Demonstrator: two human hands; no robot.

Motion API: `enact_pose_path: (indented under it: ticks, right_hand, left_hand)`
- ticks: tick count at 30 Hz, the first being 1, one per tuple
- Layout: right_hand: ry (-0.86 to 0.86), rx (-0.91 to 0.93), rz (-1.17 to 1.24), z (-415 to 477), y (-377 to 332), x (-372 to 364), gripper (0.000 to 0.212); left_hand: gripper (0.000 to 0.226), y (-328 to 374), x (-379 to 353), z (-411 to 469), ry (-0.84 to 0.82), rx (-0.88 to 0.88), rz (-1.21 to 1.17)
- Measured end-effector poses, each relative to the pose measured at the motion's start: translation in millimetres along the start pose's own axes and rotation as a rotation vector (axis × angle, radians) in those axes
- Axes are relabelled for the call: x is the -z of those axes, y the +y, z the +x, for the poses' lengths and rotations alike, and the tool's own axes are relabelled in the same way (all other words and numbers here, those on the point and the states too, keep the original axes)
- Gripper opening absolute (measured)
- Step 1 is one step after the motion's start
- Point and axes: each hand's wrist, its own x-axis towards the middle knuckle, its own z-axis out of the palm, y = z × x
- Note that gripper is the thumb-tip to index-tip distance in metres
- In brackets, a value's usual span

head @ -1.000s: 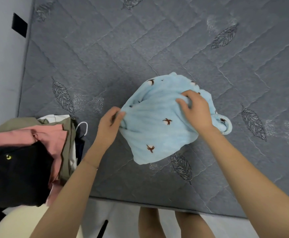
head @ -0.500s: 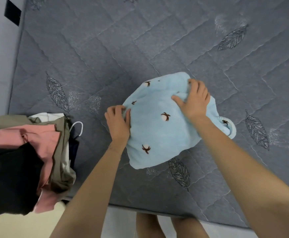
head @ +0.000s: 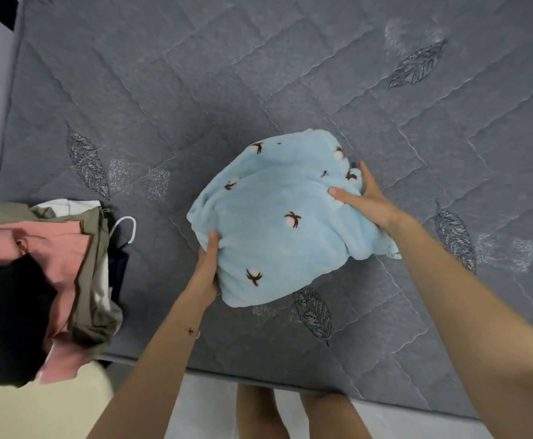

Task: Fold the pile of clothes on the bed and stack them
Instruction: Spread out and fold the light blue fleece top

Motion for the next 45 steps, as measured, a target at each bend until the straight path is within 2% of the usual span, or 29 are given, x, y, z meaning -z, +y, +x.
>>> enact_pose_path:
  ticks: [3, 5, 8, 12, 17, 22, 28, 32, 38, 39, 42, 45]
  right_hand:
    - [-0.097, -0.025, 0.081, -11, -1, -1, 0.083]
    - [-0.165, -0.033, 0.131, -17, 1, -5, 0.083]
    - [-0.252, -0.021, 0.228, -25, 4, -18, 0.086]
    - [-0.305, 0.026, 0.377, -50, 2, -31, 0.057]
    - [-0.32, 0.032, 0.523, -95, -3, -40, 0.051]
    - [-0.275, 0.075, 0.601, -130, 4, -73, 0.055]
    - [-0.218, 0.094, 0.648, -151, 30, -142, 0.059]
    - [-0.119, 0.127, 0.636, -163, 45, -184, 0.043]
    - [0.032, 0.099, 0.623, -167, 65, -228, 0.053]
    - [0.063, 0.087, 0.621, -166, 68, -233, 0.051]
    - [0.186, 0.063, 0.563, -157, 83, -253, 0.024]
    - [0.267, 0.036, 0.48, -149, 96, -268, 0.022]
  left_hand:
    - [0.101, -8, 3, -5, -0.109, 0.018, -0.038]
    - [0.102, -5, 3, -6, -0.131, -0.036, -0.008]
    - [0.103, 5, -2, -10, -0.036, -0.107, 0.021]
    - [0.093, 23, -6, -25, 0.129, -0.196, 0.006]
    - [0.091, 44, 6, -60, 0.129, -0.312, 0.036]
    - [0.055, 54, 34, -87, 0.053, -0.379, 0.053]
    - [0.036, 39, 87, -90, 0.138, -0.389, 0.1]
    - [0.037, 19, 119, -86, 0.181, -0.38, 0.129]
    - [0.025, 3, 150, -68, 0.159, -0.364, 0.21]
    - [0.025, 0, 153, -63, 0.155, -0.366, 0.224]
    - [0.031, -11, 161, -49, 0.179, -0.367, 0.26]
    - [0.033, -20, 166, -37, 0.239, -0.38, 0.319]
